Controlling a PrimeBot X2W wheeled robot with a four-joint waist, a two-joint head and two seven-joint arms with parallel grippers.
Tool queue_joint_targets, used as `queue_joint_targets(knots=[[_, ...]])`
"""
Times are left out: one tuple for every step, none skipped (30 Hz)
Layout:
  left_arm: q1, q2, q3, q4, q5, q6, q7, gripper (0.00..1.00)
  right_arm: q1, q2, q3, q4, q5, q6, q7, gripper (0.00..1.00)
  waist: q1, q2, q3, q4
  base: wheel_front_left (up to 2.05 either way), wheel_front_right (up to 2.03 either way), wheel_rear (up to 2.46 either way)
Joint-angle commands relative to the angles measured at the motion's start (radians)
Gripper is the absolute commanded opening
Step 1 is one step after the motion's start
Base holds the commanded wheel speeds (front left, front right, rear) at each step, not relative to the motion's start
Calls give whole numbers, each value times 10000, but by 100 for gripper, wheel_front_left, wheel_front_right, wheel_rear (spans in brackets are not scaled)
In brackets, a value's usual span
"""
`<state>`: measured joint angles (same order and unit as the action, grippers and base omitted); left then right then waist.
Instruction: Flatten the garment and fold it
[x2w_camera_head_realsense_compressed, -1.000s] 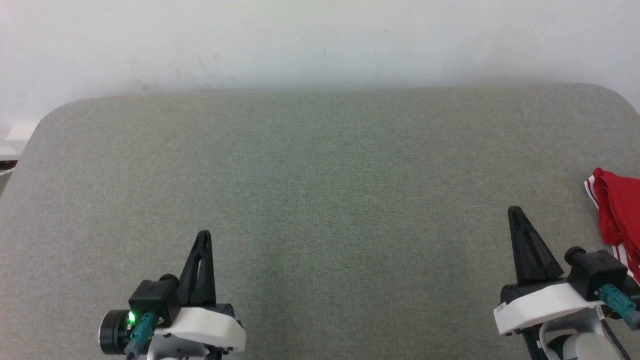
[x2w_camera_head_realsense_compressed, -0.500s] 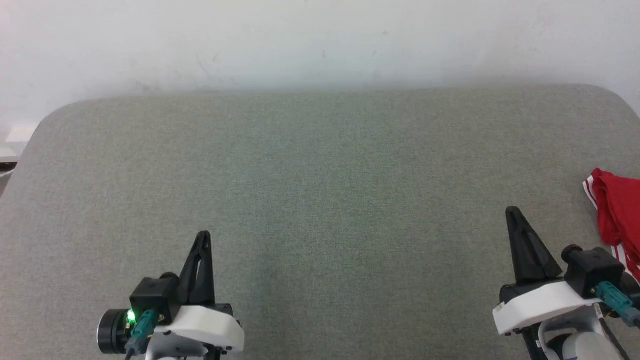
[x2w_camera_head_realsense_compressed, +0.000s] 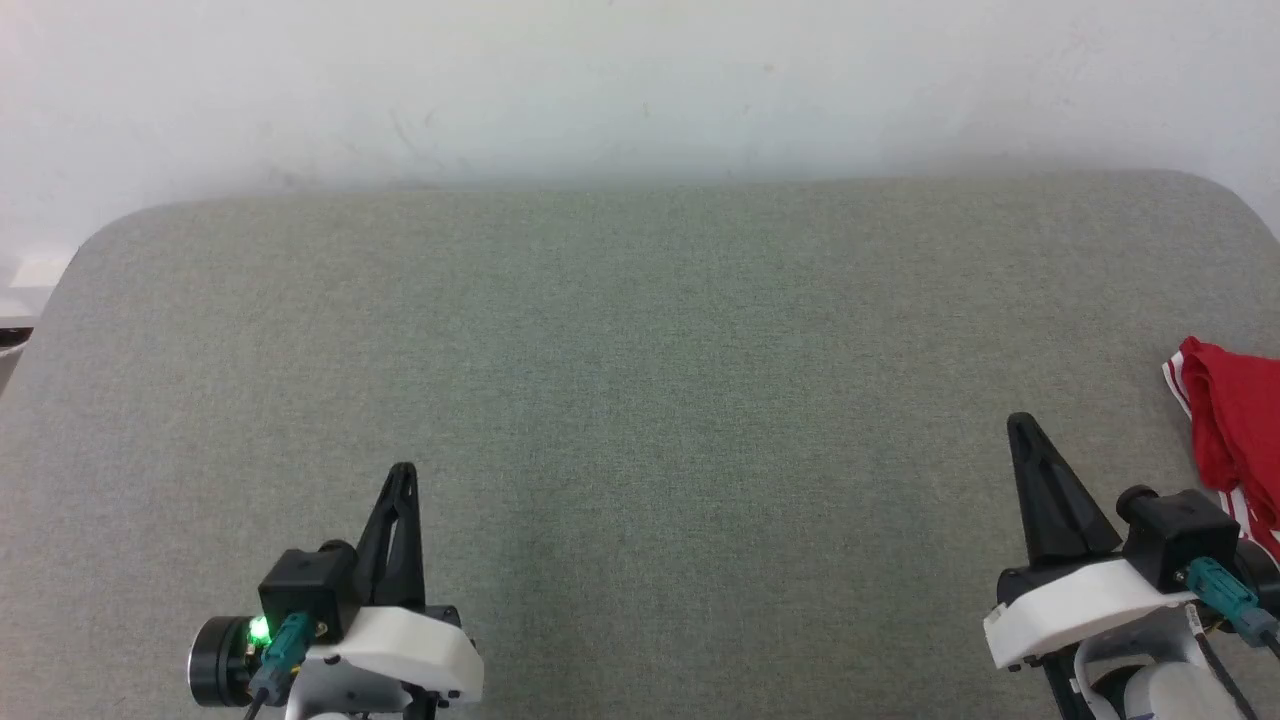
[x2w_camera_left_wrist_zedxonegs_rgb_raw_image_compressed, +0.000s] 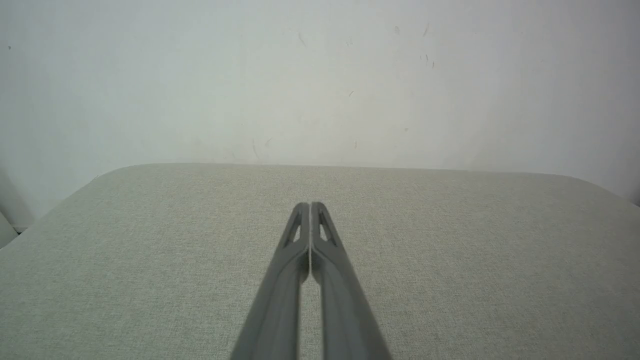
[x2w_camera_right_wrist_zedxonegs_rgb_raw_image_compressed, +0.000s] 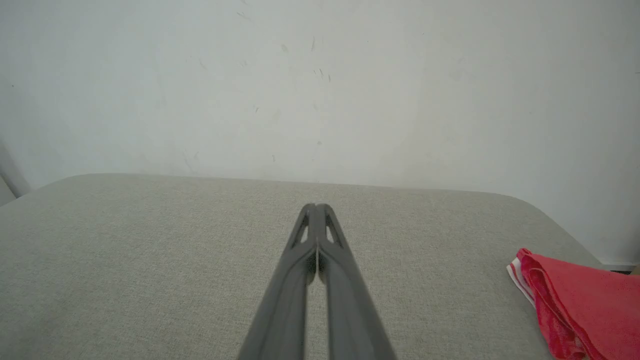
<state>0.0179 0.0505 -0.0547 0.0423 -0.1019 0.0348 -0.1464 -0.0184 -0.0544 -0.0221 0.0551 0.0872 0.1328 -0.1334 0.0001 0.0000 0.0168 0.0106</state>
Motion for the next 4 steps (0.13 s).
queue_joint_targets(knots=[[-76, -1, 69, -78, 128, -132, 79, 0, 83, 19, 44, -55, -103, -10, 43, 0, -1, 0, -4, -2, 0, 0, 0], [-78, -1, 76, -83, 141, -135, 100, 0, 84, 19, 47, -63, -114, -10, 63, 0, -1, 0, -6, -4, 0, 0, 0], [-79, -1, 83, -88, 154, -138, 120, 0, 86, 20, 50, -70, -125, -10, 81, 0, -1, 0, -9, -5, 0, 0, 0], [-81, -2, 90, -93, 167, -141, 140, 0, 87, 20, 52, -77, -136, -10, 100, 0, -1, 0, -11, -7, 0, 0, 0]])
